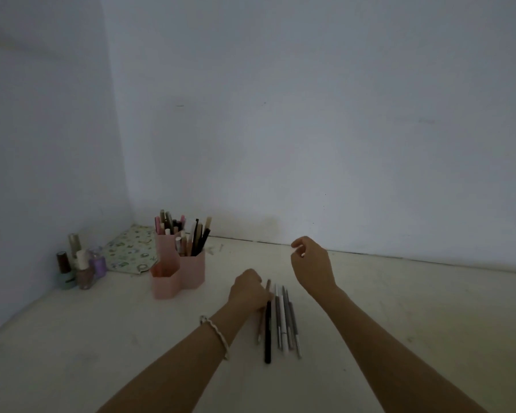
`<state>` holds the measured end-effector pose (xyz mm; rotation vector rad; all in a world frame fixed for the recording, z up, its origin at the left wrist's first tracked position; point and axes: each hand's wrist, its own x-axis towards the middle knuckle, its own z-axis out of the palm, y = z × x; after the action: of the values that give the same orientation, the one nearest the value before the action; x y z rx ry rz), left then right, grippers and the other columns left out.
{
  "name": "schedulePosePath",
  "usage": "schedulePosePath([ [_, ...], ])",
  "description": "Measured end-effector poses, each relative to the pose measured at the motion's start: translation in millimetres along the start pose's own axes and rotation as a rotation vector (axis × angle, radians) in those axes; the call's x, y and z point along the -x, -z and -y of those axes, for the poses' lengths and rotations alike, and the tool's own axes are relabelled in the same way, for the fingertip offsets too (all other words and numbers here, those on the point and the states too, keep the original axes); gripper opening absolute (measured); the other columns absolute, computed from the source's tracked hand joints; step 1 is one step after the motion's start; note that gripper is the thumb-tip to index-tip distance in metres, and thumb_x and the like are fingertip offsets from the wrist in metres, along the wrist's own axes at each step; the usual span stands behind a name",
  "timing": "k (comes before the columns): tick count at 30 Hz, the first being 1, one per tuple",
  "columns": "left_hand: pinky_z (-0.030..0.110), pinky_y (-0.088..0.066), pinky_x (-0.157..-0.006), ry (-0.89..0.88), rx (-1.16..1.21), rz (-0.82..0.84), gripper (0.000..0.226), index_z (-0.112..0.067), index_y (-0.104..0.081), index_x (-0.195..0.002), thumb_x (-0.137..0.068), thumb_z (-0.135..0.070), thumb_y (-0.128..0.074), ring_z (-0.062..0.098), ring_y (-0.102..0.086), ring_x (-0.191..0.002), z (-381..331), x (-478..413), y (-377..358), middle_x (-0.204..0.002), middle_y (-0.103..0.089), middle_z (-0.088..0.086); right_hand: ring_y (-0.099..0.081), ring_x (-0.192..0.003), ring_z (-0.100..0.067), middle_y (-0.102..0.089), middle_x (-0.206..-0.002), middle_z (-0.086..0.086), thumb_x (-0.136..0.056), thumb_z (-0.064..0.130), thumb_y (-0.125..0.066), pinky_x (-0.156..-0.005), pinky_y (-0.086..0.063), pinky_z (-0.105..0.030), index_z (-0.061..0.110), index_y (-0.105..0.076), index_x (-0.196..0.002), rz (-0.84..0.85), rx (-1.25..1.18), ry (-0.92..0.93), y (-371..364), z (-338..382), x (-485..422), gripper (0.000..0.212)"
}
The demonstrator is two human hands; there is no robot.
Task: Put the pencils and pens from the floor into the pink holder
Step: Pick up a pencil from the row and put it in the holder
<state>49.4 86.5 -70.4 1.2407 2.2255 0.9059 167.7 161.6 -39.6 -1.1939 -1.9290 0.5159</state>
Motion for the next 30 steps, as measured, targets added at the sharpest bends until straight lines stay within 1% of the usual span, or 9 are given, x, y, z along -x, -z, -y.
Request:
schedulePosePath([
  [3,0.043,-0.057,-0.084,-0.116,0.251,-0.153,0.046,-0.013,-0.046,-0.129,-0.088,-0.01,-0.064,0.03,-0.066,-0.092,-8,-2,26,-0.105,-0.064,0.014,-0.062,-0.069,-0.023,-0.063,-0.077,-0.012,-0.085,0.005,-0.05,-0.061,-0.049,-0.028,0.0,-0.062,-0.083,0.284,0.204,-0.154,-1,-11,3,0.014],
  [5,0.046,-0.058,-0.078,-0.225,0.331,-0.25,0.049,-0.017,-0.043,-0.135,-0.09,-0.006,-0.058,0.03,-0.067,-0.085,-15,-1,46,-0.094,-0.064,0.012,-0.048,-0.054,-0.017,-0.045,-0.061,-0.007,-0.085,0.002,-0.05,-0.052,-0.039,-0.021,0.007,-0.043,-0.06,0.444,0.28,-0.209,-8,-15,11,0.027],
  [7,0.045,-0.059,-0.073,-0.304,0.41,-0.309,0.05,-0.02,-0.044,-0.136,-0.091,-0.003,-0.056,0.026,-0.066,-0.081,-20,2,63,-0.09,-0.062,0.008,-0.032,-0.049,-0.011,-0.032,-0.058,0.0,-0.087,0.002,-0.048,-0.045,-0.026,-0.018,0.016,-0.028,-0.056,0.48,0.34,-0.182,-16,-18,17,0.04],
  [14,0.017,-0.054,-0.056,-0.47,0.499,-0.706,0.039,-0.023,-0.052,-0.126,-0.092,-0.005,-0.056,0.007,-0.064,-0.072,-11,1,122,-0.084,-0.061,-0.005,-0.026,-0.045,-0.008,-0.029,-0.053,0.002,-0.077,0.003,-0.059,-0.041,-0.02,-0.017,0.015,-0.025,-0.054,0.392,0.306,-0.16,-17,-11,16,0.043],
  [17,0.014,-0.054,-0.06,-0.497,0.478,-0.934,0.038,-0.024,-0.05,-0.127,-0.093,-0.009,-0.054,0.0,-0.063,-0.071,-4,-6,155,-0.089,-0.061,-0.005,-0.04,-0.044,-0.015,-0.041,-0.052,-0.004,-0.072,0.01,-0.066,-0.045,-0.034,-0.02,0.007,-0.045,-0.059,0.219,0.227,-0.154,-2,9,0,0.025],
  [20,0.023,-0.055,-0.07,-0.508,0.373,-0.975,0.037,-0.024,-0.048,-0.131,-0.096,-0.011,-0.051,0.012,-0.063,-0.08,7,-13,165,-0.099,-0.062,0.002,-0.063,-0.062,-0.02,-0.066,-0.076,-0.015,-0.072,0.014,-0.069,-0.057,-0.051,-0.028,-0.002,-0.063,-0.086,0.042,0.081,-0.079,11,37,-16,0.023],
  [24,0.036,-0.052,-0.074,-0.494,0.027,-0.886,0.031,-0.019,-0.054,-0.125,-0.095,-0.011,-0.053,0.02,-0.062,-0.082,35,-22,144,-0.092,-0.065,0.004,-0.05,-0.047,-0.007,-0.059,-0.067,-0.001,-0.076,0.011,-0.066,-0.041,-0.041,-0.012,0.013,-0.054,-0.094,-0.048,-0.226,0.003,8,73,-20,0.022],
  [27,0.041,-0.04,-0.087,-0.411,-0.255,-0.906,0.015,-0.014,-0.07,-0.101,-0.091,-0.017,-0.06,0.029,-0.057,-0.106,57,-27,131,-0.107,-0.066,0.007,-0.048,-0.048,-0.003,-0.06,-0.068,-0.006,-0.083,0.006,-0.061,-0.046,-0.041,-0.007,0.017,-0.055,-0.1,-0.103,-0.393,0.109,-5,91,-12,0.022],
  [30,0.042,-0.037,-0.091,-0.372,-0.227,-1.002,0.015,-0.014,-0.072,-0.092,-0.09,-0.016,-0.058,0.029,-0.051,-0.115,65,-27,138,-0.117,-0.063,0.006,-0.055,-0.058,-0.001,-0.066,-0.076,-0.003,-0.091,0.008,-0.055,-0.056,-0.045,-0.006,0.015,-0.061,-0.111,-0.191,-0.518,0.225,-20,110,-4,0.022],
])
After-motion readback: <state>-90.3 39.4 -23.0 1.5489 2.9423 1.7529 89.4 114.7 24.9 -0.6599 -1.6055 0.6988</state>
